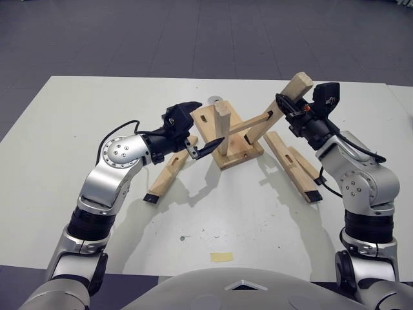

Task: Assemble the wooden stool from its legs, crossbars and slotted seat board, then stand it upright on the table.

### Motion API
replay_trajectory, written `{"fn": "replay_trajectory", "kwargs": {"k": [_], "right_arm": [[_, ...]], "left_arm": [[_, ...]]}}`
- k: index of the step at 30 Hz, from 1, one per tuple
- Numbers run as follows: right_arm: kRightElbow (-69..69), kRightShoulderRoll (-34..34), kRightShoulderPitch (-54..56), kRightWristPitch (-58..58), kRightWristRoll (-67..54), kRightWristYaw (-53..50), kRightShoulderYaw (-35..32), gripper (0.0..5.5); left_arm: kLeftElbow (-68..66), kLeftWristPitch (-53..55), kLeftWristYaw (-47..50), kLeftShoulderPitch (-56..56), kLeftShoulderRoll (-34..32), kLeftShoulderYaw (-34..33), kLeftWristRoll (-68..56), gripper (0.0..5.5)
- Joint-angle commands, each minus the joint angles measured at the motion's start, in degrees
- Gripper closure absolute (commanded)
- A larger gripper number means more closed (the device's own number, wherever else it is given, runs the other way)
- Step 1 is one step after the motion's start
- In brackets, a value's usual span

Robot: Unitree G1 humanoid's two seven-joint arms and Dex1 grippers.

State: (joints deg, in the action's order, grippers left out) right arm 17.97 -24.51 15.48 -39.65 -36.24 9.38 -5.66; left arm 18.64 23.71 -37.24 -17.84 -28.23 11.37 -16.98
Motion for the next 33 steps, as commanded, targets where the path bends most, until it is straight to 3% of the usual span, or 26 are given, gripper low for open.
{"fn": "replay_trajectory", "kwargs": {"k": [1, 9, 23, 33], "right_arm": [[-6.1, -0.6, -6.7, -8.3, 4.0, -0.4, 5.4, 4.44], [-6.3, 0.8, -4.5, -3.8, 4.7, 0.6, 4.1, 4.44], [-10.0, -0.2, -8.2, -6.6, 8.7, 1.8, 10.8, 4.44], [-8.2, 2.9, -2.0, 3.6, 6.0, 2.2, 2.9, 4.44]], "left_arm": [[-0.4, 0.3, 0.1, 0.1, 0.1, 0.0, 1.4, 0.10], [-0.3, 0.4, -0.2, 0.3, 0.3, 0.1, 2.0, 0.10], [-0.8, 0.1, -0.9, 0.0, 0.5, 0.5, 3.1, 0.10], [-0.8, 0.3, -1.1, -0.1, 0.7, 0.5, 2.9, 0.10]]}}
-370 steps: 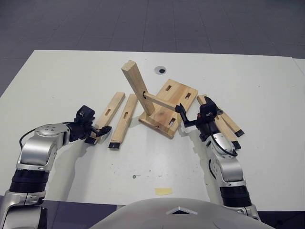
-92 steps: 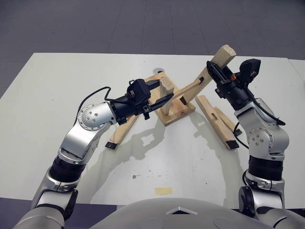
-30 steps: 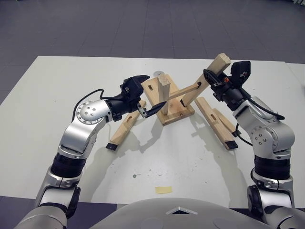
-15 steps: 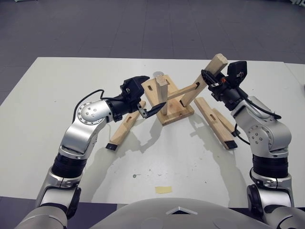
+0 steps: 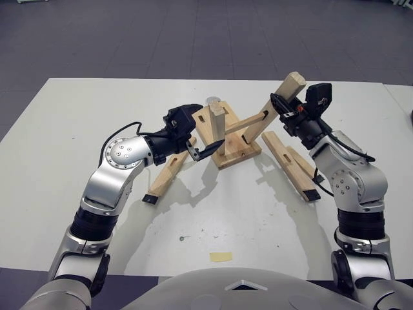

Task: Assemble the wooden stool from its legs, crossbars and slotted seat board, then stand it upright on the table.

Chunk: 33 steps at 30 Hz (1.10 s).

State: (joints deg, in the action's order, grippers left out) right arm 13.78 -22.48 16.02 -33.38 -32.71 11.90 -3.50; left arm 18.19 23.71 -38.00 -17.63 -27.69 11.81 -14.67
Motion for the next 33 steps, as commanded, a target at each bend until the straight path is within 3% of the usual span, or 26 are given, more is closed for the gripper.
{"fn": "replay_trajectory", "kwargs": {"k": [1, 8, 15, 22, 27, 33], "right_arm": [[-3.9, 1.0, -2.2, -2.4, 2.4, -0.3, 0.5, 4.44], [-3.2, 1.6, -2.4, -2.3, 2.7, 0.0, 0.2, 4.44], [-2.0, 3.3, -0.1, -1.4, 1.8, 0.1, -3.1, 3.06], [-0.1, 3.8, 7.9, -1.5, -7.3, 1.4, -11.8, 1.94], [-0.5, 3.9, 15.8, -2.1, -13.3, -0.8, -16.4, 1.08], [-8.2, 1.2, 33.3, 1.2, -16.9, -4.3, -22.4, 0.12]], "left_arm": [[-0.4, 0.3, -0.4, -0.4, 0.1, 0.0, 0.6, 0.10], [-0.6, 0.8, -0.1, -1.1, 0.6, -1.2, -0.4, 0.10], [-0.8, 1.1, 0.1, -1.1, 1.3, -1.7, -0.3, 0.10], [-0.8, 1.5, 0.0, -0.9, 1.6, -1.9, -0.1, 0.10], [-0.8, 1.5, 0.1, -0.9, 1.9, -1.8, 0.1, 0.10], [-1.0, 1.4, 0.0, -1.1, 2.0, -1.7, 0.2, 0.10]]}}
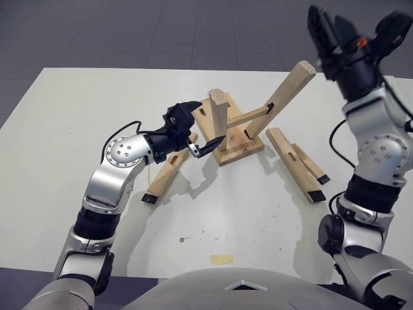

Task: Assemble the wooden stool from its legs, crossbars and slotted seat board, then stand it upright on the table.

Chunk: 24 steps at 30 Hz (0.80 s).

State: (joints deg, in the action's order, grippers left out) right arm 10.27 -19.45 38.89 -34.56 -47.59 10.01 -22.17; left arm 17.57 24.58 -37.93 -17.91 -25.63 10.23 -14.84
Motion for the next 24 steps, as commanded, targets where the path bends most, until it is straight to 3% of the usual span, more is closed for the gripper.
{"fn": "replay_trajectory", "kwargs": {"k": [1, 5, 11, 24], "right_arm": [[-6.5, -1.7, 13.4, 3.2, -2.8, -3.2, -4.7, 0.12], [-13.0, 1.2, 13.6, 3.6, -1.7, -3.3, -3.3, 0.12], [-12.1, 4.5, -7.4, -5.9, 6.3, 0.0, 13.5, 0.12], [-7.2, 8.1, -5.1, -3.1, 2.2, -3.8, 6.3, 0.12]], "left_arm": [[-0.3, 0.6, 0.0, -0.8, 0.0, -0.1, 0.3, 0.10], [-0.6, 0.5, 0.0, -1.0, 0.5, 0.5, 0.5, 0.10], [-0.6, 0.6, 0.2, -0.7, 0.5, 0.3, 0.6, 0.10], [-2.1, 0.0, 1.9, -1.8, 2.3, -0.4, 0.9, 0.10]]}}
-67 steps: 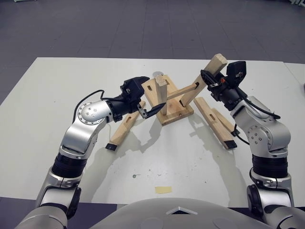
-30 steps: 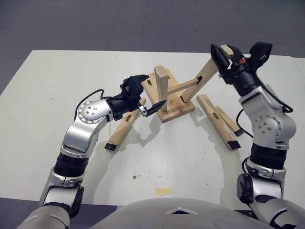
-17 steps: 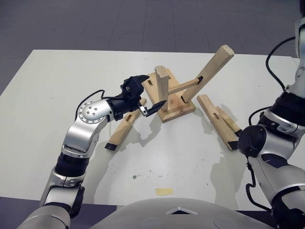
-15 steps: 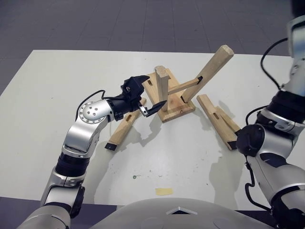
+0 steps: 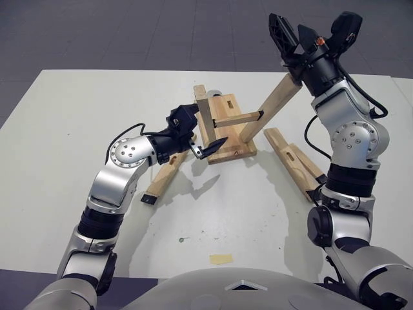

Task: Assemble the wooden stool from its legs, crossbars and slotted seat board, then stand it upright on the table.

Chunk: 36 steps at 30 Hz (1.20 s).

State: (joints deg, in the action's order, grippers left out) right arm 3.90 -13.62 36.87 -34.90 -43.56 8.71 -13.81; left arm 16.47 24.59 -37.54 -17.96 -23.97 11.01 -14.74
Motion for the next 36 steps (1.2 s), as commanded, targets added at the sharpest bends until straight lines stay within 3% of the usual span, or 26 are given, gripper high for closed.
{"fn": "replay_trajectory", "kwargs": {"k": [1, 7, 12, 20, 31, 36], "right_arm": [[-0.2, 2.4, -2.4, -2.0, -2.7, -3.0, -3.3, 0.12], [2.0, 0.3, 0.4, 2.4, -6.2, -4.8, -11.3, 0.12], [3.5, -2.2, 1.4, 5.7, -3.2, -4.4, -11.7, 0.12], [10.1, -3.3, 1.6, 5.7, -7.6, 0.4, -10.3, 0.12], [21.8, -12.2, -10.3, -8.3, -26.9, 13.7, -7.3, 0.12], [22.8, -12.0, -14.2, -8.5, -27.1, 13.7, -5.0, 0.12]], "left_arm": [[-1.2, -0.2, 2.0, -2.0, 1.0, -1.5, 0.8, 0.10], [0.2, 2.1, 3.3, -2.2, 2.1, -2.7, -1.1, 0.10], [3.7, 3.0, 1.3, -2.1, 5.4, 6.9, -0.1, 0.10], [0.9, 2.4, 3.0, -9.8, 11.7, 12.4, 3.6, 0.10], [2.9, 3.6, 4.2, -7.4, 12.2, 10.0, 2.7, 0.10], [10.2, 10.1, 3.5, -4.5, 9.8, -1.8, -8.5, 0.10]]}}
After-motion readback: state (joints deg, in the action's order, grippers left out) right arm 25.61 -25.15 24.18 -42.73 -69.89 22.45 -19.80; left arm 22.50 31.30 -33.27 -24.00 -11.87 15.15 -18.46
